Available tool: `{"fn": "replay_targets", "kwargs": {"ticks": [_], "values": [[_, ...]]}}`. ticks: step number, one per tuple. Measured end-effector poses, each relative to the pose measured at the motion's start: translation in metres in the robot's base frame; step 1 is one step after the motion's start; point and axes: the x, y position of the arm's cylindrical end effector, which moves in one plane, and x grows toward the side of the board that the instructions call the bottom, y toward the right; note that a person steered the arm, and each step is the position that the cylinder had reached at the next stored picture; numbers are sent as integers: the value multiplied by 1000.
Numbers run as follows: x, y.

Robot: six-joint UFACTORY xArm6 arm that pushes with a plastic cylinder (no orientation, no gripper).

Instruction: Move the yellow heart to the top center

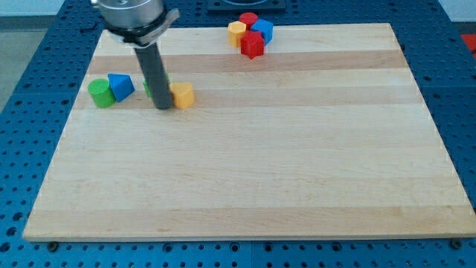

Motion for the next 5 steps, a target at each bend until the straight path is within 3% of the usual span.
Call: {"fn": "replay_targets", "kwargs": {"ticks": [1,4,5], "values": [[-20,28],[17,3],[4,33]]}}
